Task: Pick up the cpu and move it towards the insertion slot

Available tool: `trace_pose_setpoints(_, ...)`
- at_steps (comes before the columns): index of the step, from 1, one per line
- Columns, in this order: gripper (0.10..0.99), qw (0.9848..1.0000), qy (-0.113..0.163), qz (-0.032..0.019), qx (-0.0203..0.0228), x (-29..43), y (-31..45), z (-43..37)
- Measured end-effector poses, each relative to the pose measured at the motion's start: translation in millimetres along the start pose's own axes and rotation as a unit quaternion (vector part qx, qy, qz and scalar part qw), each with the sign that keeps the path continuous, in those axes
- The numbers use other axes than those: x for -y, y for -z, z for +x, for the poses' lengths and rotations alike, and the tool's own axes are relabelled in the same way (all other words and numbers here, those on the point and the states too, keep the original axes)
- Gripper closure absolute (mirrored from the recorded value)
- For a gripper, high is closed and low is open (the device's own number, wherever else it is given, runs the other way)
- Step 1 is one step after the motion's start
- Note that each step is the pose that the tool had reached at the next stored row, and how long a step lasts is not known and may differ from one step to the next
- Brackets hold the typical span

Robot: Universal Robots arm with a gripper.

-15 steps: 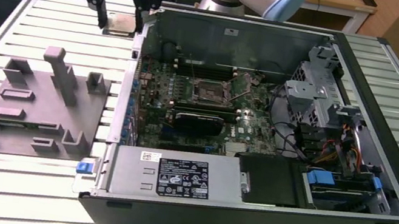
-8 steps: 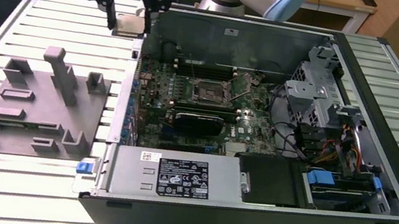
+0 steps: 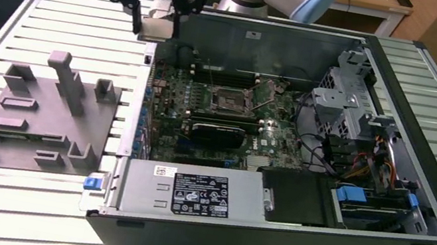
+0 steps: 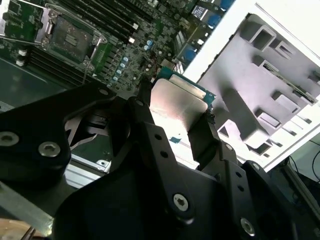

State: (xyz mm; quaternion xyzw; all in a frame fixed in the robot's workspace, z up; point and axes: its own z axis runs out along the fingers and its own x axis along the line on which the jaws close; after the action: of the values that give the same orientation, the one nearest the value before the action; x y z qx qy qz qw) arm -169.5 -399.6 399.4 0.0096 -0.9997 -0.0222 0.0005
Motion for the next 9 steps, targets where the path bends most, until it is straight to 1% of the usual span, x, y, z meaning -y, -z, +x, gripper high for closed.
trace_pose_setpoints(4,0.541,1.0,0.0,0.0,0.0,-1.8,-0.1,-7.9)
trace_pose_setpoints(9,0.541,1.0,0.0,0.0,0.0,-11.9,-0.6,-19.4)
